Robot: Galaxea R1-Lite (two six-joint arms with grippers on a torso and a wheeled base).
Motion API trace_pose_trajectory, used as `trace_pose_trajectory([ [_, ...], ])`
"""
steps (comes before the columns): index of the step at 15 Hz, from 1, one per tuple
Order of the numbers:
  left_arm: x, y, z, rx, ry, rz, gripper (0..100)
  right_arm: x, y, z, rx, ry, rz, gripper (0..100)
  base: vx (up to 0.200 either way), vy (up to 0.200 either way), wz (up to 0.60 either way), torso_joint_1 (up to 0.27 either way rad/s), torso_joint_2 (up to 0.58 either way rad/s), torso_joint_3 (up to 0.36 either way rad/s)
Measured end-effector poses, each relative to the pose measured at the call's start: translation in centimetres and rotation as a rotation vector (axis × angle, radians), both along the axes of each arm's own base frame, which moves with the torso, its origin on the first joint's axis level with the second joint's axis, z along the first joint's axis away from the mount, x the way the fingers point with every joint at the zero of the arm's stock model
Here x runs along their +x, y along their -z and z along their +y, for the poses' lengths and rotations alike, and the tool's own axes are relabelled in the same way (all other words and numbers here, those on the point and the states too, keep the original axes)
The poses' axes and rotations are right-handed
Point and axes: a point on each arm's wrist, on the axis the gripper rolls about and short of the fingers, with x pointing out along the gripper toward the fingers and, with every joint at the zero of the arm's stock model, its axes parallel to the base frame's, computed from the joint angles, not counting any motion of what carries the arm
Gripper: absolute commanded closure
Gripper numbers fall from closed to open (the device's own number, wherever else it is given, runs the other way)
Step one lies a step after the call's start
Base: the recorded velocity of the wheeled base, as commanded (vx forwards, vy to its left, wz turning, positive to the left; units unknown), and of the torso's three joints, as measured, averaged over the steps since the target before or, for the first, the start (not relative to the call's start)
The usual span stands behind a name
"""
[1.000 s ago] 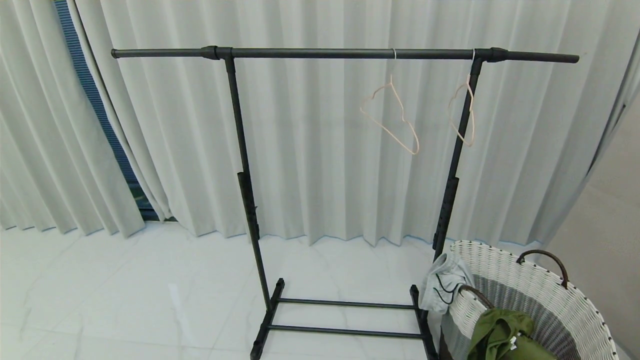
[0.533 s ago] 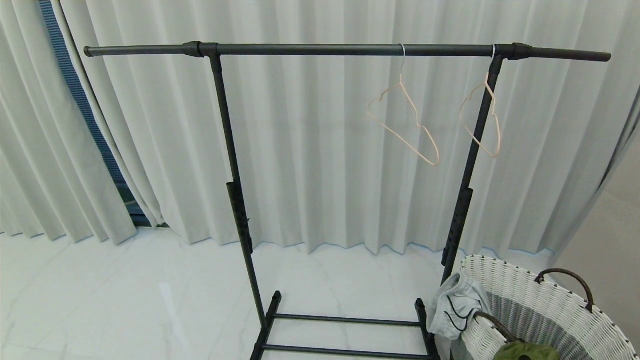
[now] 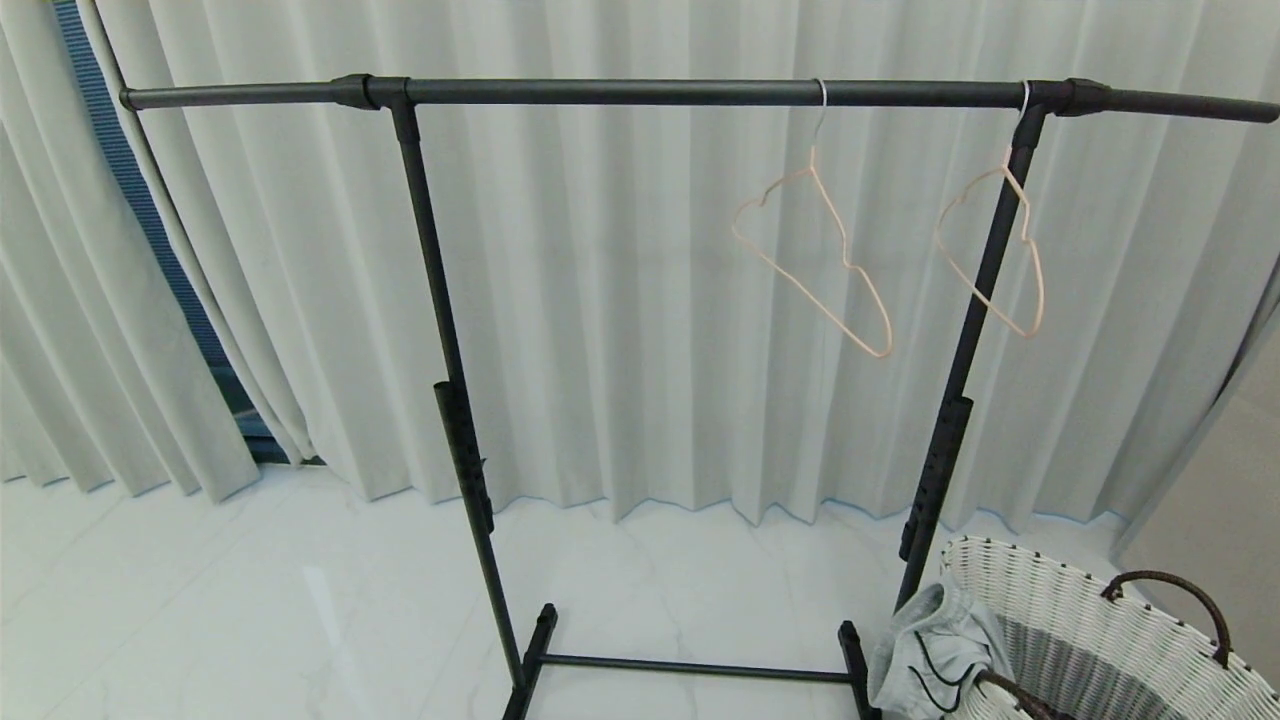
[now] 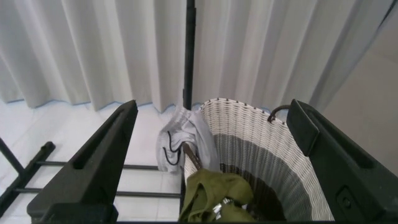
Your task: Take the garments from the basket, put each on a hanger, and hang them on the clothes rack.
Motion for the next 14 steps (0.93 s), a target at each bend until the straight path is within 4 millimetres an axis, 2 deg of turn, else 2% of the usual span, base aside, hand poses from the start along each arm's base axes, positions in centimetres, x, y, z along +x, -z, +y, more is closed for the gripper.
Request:
trace_pose_trajectory([
  [5, 0.00, 0.01, 0.00, 0.002, 0.000, 0.001, 0, 0.00, 0.02, 0.00, -0.004, -0.001, 0.001, 0, 0.000, 0.000, 0.00, -0.067, 0.30, 0.236],
  [6, 0.00, 0.00, 0.00, 0.003, 0.000, 0.000, 0, 0.00, 0.01, 0.00, -0.005, -0.001, 0.001, 0, 0.000, 0.000, 0.00, -0.022, 0.08, 0.066],
  [9, 0.00, 0.00, 0.00, 0.005, 0.000, 0.001, 0, 0.00, 0.01, 0.00, -0.017, -0.002, 0.000, 0, -0.200, 0.000, 0.00, 0.002, 0.03, 0.022],
  [14, 0.00, 0.01, 0.00, 0.009, 0.000, 0.001, 0, 0.00, -0.10, 0.01, -0.044, -0.005, -0.011, 0, 0.000, 0.000, 0.00, 0.000, 0.00, 0.000],
])
